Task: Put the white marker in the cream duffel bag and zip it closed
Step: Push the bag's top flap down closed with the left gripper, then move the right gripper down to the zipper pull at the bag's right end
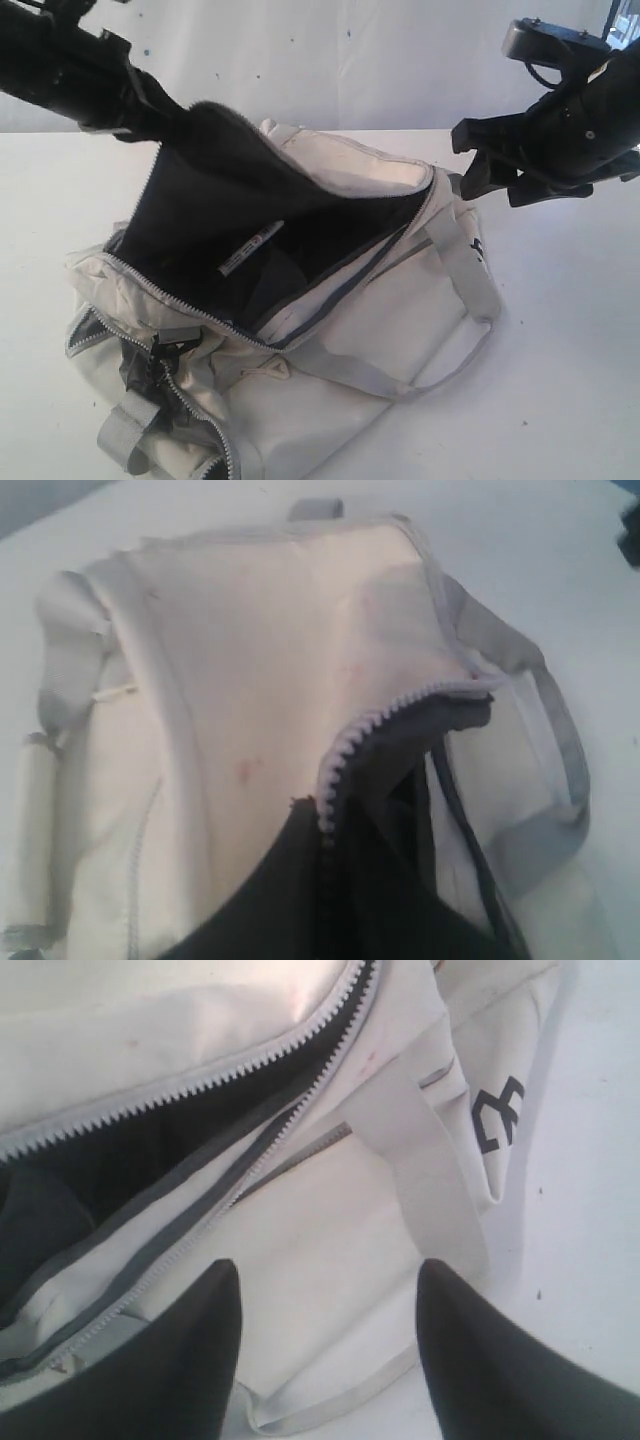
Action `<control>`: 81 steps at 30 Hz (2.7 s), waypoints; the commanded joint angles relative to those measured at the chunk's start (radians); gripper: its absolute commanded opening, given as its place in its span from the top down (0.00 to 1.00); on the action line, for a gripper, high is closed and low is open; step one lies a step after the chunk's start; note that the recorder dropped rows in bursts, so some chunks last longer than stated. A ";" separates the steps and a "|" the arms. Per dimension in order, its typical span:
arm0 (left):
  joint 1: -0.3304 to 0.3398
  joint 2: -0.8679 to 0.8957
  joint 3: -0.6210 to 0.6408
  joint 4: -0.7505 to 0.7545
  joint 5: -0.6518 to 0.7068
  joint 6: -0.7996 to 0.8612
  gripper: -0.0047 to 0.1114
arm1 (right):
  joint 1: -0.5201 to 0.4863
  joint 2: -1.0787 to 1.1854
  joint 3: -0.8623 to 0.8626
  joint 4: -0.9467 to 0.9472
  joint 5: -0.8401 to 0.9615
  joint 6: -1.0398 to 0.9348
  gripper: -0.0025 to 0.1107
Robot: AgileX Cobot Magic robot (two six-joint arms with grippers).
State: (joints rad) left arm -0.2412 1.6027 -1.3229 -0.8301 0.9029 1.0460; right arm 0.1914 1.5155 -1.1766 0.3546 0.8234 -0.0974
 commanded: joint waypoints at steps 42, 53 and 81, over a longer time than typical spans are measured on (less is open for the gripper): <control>-0.220 -0.009 0.039 0.239 0.113 -0.202 0.10 | -0.023 0.351 -0.173 0.102 -0.496 0.024 0.54; -0.220 -0.007 0.039 0.552 -0.037 -0.667 0.25 | -0.023 0.572 -0.440 0.126 -0.262 0.024 0.54; -0.220 -0.007 0.039 0.552 -0.054 -0.685 0.24 | -0.023 0.517 -0.491 0.027 -0.199 0.039 0.98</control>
State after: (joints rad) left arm -0.4577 1.6006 -1.2749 -0.2789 0.8656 0.3729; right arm 0.1792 2.0524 -1.6636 0.3951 0.6059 -0.0403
